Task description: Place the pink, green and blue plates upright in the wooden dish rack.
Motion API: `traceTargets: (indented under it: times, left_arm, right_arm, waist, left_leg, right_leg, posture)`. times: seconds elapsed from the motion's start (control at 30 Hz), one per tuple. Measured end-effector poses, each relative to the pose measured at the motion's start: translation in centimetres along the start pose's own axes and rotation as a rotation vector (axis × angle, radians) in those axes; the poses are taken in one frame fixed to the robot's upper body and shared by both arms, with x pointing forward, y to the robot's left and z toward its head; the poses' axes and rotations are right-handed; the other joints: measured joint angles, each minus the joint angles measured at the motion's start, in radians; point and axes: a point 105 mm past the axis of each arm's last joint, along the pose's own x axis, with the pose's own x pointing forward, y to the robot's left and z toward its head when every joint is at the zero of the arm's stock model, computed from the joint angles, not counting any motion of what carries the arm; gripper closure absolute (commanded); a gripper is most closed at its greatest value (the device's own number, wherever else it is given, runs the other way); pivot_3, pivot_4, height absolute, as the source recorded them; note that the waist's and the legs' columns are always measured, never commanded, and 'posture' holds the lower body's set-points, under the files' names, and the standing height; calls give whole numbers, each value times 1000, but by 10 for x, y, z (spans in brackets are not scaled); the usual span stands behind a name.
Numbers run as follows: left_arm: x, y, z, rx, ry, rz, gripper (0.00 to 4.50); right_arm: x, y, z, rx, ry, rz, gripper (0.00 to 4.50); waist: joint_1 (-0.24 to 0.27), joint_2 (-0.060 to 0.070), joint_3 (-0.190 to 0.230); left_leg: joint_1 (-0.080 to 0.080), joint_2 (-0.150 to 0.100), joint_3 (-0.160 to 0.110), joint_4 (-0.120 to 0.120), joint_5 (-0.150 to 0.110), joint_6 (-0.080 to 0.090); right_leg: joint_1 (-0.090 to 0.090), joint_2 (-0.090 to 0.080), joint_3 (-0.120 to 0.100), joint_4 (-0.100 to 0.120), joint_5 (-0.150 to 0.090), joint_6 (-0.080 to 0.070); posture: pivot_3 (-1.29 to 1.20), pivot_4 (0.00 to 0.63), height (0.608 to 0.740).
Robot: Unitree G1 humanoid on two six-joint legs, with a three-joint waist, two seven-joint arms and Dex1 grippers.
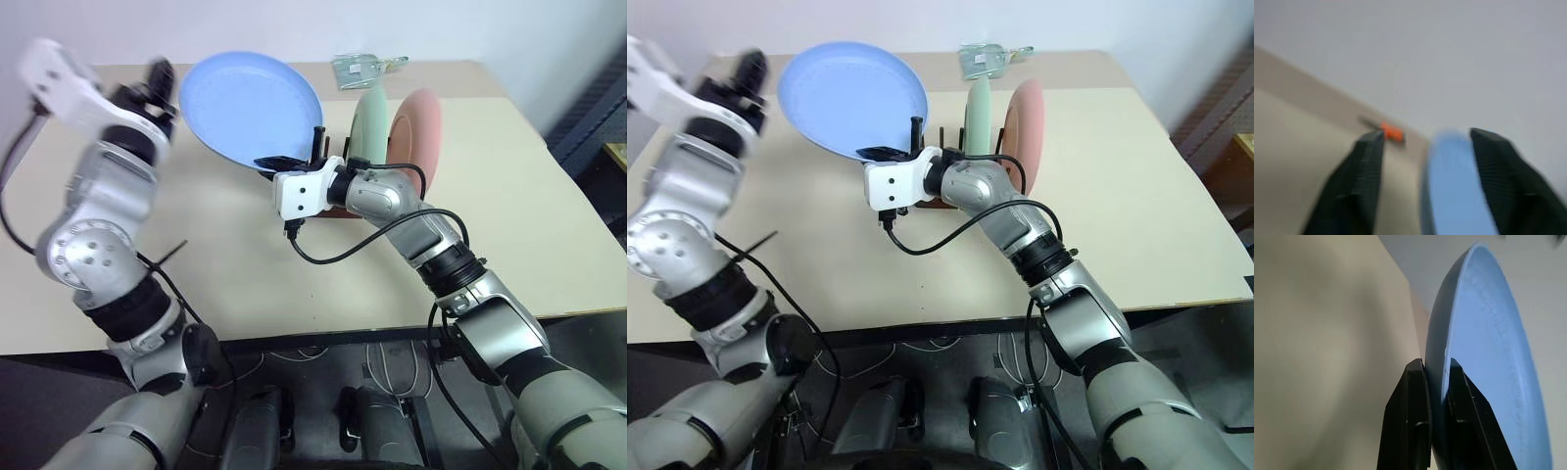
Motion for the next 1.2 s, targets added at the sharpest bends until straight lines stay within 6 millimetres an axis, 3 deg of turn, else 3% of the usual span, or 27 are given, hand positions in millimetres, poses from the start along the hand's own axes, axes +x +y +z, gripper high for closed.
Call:
traceTargets:
  times: [0.1, 0.17, 0.23, 0.37, 0.47, 0.57, 0.8, 1.2]
  left_arm:
    - [2, 38, 32, 169, -123, 145, 1758]
    - [-1, 60, 34, 355, -127, 199, 1758]
    - [-4, 75, 11, 509, -46, 190, 1758]
    - [-28, 92, -80, 741, 224, 48, 1758]
    - [-47, 84, -124, 764, 315, -57, 1758]
    - [-55, 67, -141, 717, 318, -134, 1758]
    - [-63, 58, -152, 675, 339, -197, 1758]
    - [-65, 54, -157, 668, 347, -234, 1758]
  right_arm:
    - [-7, -13, 3, 118, -23, -62, 4500]
    - [-12, -32, 13, 280, -71, -141, 4500]
    - [-20, -57, 27, 483, -149, -235, 4500]
    - [-35, -85, 51, 885, -272, -289, 4500]
    - [-39, -86, 46, 1173, -255, -338, 4500]
    - [-39, -78, 33, 1398, -185, -389, 4500]
    - [-45, -67, 12, 1556, -35, -478, 4500]
    - [-49, -63, -13, 1747, 46, -608, 4500]
  waist:
    - [-1, 0, 0]
    - [1, 1, 0]
    - [8, 1, 0]
    - [15, 0, -1]
    - [8, 0, -1]
    - [4, 0, -1]
    - [3, 1, -1]
    - [3, 1, -1]
  left_leg:
    - [0, 1, 0, -1, 0, -1]
    - [0, 1, 0, -1, 0, -1]
    - [0, 1, 0, -1, 0, -1]
    - [-1, -1, -2, -1, -2, -3]
    - [-3, -1, -2, -1, -2, -4]
    - [-4, 0, 0, -3, -1, -4]
    - [-4, 0, 4, -3, 1, -1]
    - [-4, 0, 4, -3, 1, -1]
  right_leg:
    - [0, 3, 0, 1, 0, 0]
    - [0, 3, 0, 1, 0, 0]
    - [0, 3, 0, 1, 0, -1]
    - [1, -1, 0, 0, 0, -1]
    - [-4, -3, 1, 1, 0, -2]
    - [-8, -2, 1, 3, -1, -4]
    - [-9, -1, 2, 4, -1, -4]
    - [-9, 0, 2, 4, -1, -4]
  posture:
    - [0, 150, 740]
    - [0, 150, 740]
    - [0, 150, 740]
    - [0, 150, 740]
    - [0, 150, 740]
    - [0, 150, 740]
    - [0, 150, 740]
    - [0, 150, 740]
